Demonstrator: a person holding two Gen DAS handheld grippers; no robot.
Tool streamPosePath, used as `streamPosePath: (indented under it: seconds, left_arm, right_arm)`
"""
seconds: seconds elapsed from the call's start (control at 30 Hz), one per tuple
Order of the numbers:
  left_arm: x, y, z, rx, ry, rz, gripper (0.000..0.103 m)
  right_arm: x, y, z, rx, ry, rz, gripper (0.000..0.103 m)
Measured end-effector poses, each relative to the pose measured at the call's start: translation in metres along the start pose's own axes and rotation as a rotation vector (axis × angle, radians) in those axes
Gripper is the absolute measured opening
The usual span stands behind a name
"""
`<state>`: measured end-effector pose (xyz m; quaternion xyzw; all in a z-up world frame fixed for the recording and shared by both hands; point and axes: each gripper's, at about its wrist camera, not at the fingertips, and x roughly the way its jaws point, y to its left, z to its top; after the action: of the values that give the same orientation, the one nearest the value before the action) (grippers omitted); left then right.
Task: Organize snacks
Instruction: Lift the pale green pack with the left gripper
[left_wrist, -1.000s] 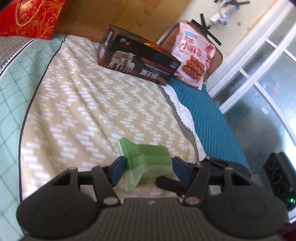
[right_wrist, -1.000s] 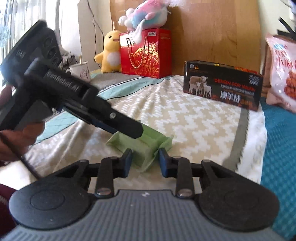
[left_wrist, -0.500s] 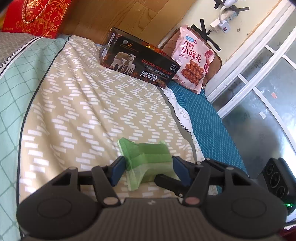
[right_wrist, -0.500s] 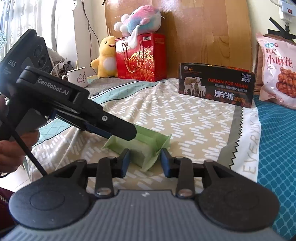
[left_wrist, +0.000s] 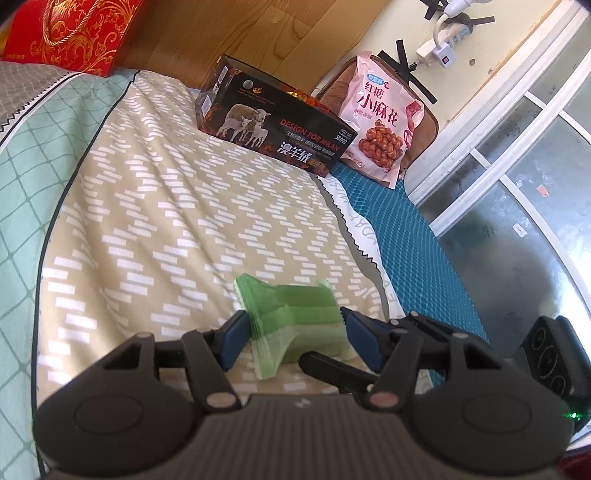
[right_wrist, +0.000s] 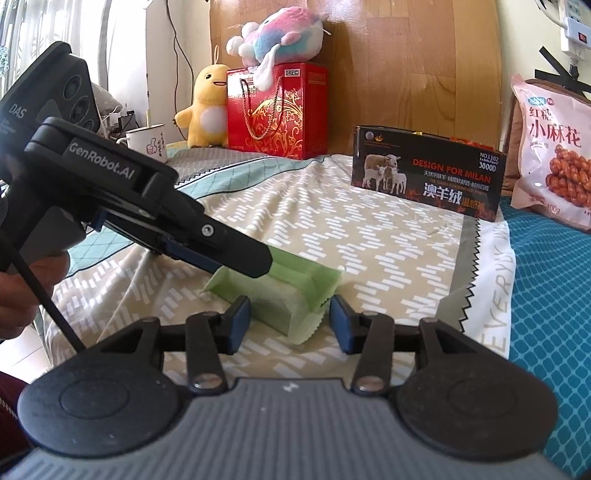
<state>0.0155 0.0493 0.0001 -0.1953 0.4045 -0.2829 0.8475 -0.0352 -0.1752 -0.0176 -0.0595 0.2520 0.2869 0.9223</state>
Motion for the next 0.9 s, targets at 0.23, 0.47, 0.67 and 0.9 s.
streamPosePath:
  seconds: [0.23,0.47,0.67,0.9]
  left_arm:
    - [0.001,0.000,0.000,0.003,0.000,-0.007,0.062]
    - [0.002,-0.004,0.000,0.021,0.004,-0.001,0.063]
    - [0.003,-0.001,0.003,-0.008,0.010,-0.017,0.064]
    - [0.000,-0.006,0.021,0.010,-0.010,-0.027,0.064]
  right_arm:
    - [0.001,0.001,0.001,-0.008,-0.001,0.004,0.049]
    - [0.000,0.001,0.000,-0.015,-0.007,0.016,0.042]
    - [-0.001,0.000,0.000,-0.002,-0.015,0.018,0.039]
    - [0.000,-0.002,0.008,0.015,-0.036,0.005,0.036]
